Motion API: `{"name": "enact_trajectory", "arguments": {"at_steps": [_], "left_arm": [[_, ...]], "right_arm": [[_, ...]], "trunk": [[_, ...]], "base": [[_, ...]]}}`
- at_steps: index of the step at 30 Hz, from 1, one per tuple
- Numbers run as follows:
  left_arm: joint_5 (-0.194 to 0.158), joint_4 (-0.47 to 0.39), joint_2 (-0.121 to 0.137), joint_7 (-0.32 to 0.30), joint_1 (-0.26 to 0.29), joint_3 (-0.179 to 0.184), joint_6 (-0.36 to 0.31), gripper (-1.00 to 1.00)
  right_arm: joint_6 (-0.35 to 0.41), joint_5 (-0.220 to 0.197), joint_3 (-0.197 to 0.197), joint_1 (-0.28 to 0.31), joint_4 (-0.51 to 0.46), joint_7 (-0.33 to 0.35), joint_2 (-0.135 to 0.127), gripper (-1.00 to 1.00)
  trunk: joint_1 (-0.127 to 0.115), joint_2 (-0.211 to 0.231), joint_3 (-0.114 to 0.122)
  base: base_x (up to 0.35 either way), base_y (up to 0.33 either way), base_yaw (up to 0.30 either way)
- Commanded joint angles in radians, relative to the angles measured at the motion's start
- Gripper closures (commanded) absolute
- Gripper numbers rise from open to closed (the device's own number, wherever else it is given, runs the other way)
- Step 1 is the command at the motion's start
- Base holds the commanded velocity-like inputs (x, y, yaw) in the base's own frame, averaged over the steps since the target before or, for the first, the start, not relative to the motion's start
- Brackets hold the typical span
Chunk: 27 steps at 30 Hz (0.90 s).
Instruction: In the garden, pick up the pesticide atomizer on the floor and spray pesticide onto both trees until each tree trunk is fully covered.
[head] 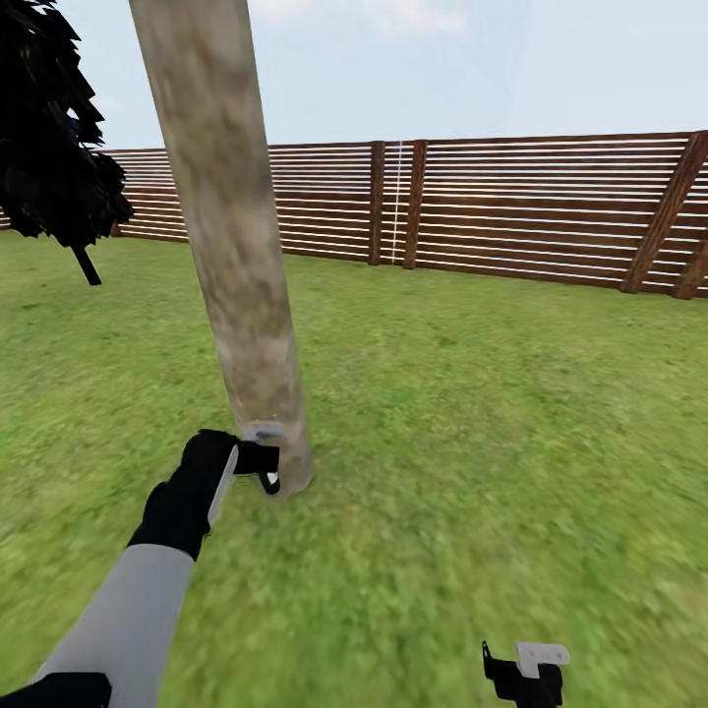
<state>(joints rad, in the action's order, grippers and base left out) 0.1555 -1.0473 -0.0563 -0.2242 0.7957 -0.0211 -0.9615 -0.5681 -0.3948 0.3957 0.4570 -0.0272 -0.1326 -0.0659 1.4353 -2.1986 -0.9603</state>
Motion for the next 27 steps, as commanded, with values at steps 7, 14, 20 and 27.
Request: {"name": "enact_trajectory", "arguments": {"at_steps": [7,14,20,27], "left_arm": [[-0.011,-0.09,0.1,-0.015,-0.005,-0.007,-0.046,1.0],[-0.014,-0.056,0.087,-0.015,0.032,0.001,-0.064,1.0],[-0.012,-0.009,0.156,-0.015,0.027,-0.005,-0.066,1.0],[-0.014,-0.008,0.153,-0.015,0.022,0.001,-0.064,1.0]], "right_arm": [[-0.001,-0.003,0.009,0.0,0.0,-0.005,0.0,-1.0],[-0.001,-0.003,0.009,0.0,0.001,-0.005,0.0,-1.0],[-0.001,-0.003,0.009,0.0,0.001,-0.005,0.0,-1.0],[-0.001,-0.003,0.009,0.0,0.001,-0.005,0.0,-1.0]], "trunk": [[0.0,0.0,-0.001],[0.0,0.0,-0.001],[0.0,0.0,-0.001],[0.0,0.0,-0.001]], "base": [[0.0,0.0,0.0],[0.0,0.0,0.0],[0.0,0.0,0.0],[0.202,0.06,0.0]]}}
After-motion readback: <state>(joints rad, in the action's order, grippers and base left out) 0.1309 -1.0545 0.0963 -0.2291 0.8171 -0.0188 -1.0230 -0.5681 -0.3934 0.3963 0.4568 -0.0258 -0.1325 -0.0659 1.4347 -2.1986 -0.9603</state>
